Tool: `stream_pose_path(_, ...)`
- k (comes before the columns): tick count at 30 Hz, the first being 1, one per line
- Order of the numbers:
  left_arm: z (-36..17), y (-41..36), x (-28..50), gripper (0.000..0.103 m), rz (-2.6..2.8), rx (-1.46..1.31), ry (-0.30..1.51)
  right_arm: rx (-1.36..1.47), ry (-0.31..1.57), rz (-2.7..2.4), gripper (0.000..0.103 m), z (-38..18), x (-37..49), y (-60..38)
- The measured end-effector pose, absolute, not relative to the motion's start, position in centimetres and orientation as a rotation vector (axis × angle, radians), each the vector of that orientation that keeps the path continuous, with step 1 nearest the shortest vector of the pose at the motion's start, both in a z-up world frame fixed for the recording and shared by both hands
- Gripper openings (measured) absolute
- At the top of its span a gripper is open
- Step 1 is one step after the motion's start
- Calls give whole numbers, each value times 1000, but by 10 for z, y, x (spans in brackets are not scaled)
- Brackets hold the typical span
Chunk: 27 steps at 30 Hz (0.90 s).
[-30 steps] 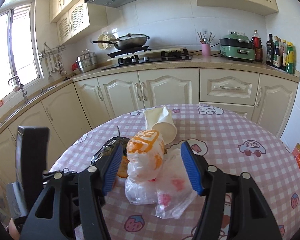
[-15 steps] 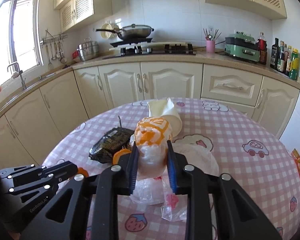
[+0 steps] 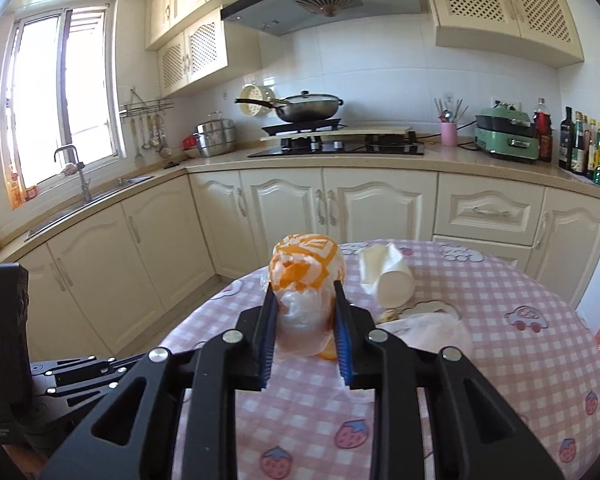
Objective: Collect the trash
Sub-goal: 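Grasp the white-and-orange plastic bag with the right tool, then carry the white-and-orange bag over the blue bin and open the right tool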
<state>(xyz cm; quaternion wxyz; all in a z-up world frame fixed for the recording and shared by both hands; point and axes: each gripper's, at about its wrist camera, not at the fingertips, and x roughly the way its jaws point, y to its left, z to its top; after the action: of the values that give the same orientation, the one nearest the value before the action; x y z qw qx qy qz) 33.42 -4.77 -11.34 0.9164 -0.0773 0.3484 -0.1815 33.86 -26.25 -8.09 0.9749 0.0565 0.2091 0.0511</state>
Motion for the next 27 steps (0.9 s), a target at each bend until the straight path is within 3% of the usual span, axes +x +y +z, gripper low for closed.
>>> stream_pose_path(14, -103, 4, 316, 2, -320, -216, 666, 109, 469, 246, 25, -87, 340, -197)
stream_pose_path(27, -135, 127, 319, 2, -100, -362, 716, 70, 580, 457, 25, -118, 370, -70)
